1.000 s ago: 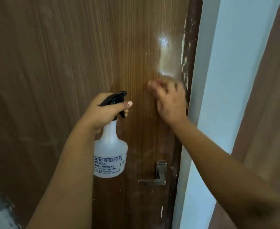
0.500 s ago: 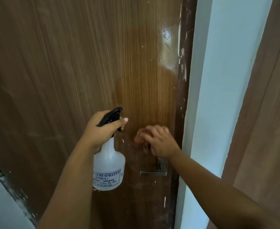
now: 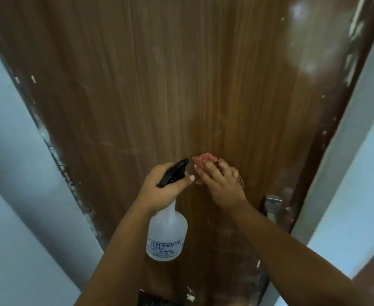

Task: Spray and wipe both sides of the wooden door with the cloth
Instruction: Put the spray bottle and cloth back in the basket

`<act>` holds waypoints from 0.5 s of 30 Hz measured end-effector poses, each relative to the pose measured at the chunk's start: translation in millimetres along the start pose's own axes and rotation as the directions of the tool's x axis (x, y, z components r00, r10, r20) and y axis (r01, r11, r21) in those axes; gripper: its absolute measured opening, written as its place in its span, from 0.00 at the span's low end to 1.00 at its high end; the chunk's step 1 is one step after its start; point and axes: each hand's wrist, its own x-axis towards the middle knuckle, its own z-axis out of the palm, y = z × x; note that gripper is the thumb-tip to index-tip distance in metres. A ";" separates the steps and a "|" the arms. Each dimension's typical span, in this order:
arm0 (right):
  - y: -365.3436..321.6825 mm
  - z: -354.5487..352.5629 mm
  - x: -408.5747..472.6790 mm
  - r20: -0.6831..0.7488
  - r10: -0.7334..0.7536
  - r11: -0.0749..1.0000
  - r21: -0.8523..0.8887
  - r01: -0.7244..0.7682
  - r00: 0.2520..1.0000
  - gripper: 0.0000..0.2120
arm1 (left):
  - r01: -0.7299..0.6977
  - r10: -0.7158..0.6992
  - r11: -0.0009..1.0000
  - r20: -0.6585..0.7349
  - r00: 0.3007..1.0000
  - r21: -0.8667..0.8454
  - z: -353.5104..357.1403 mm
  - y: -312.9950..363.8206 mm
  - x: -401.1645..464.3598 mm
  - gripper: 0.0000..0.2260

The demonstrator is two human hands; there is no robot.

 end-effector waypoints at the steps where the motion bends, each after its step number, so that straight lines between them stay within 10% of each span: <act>1: -11.4 11.6 -5.1 0.061 -0.045 0.999 0.006 0.045 0.997 0.24 | -0.013 0.013 1.000 -0.007 1.000 0.010 -6.4 -7.9 -2.4 0.09; 4: -40.4 30.7 -17.0 0.319 -0.180 0.983 0.097 0.157 0.931 0.24 | -0.021 0.021 1.000 -0.059 0.998 0.005 -27.3 -32.6 -12.6 0.07; 7: -82.4 43.8 -22.2 0.684 -0.272 0.962 0.191 0.194 0.677 0.22 | -0.005 0.006 1.000 -0.109 0.994 0.013 -53.8 -60.2 -32.8 0.05; 10: -132.7 47.1 -20.1 0.912 -0.200 0.913 0.306 -0.271 0.358 0.17 | -0.018 0.026 0.998 -0.131 0.991 0.064 -80.0 -85.7 -58.1 0.04; 15: -245.3 84.2 13.0 0.901 -0.381 0.634 0.418 -0.651 0.207 0.17 | 0.069 -0.025 0.988 -0.291 0.956 0.140 -135.7 -127.7 -99.5 0.07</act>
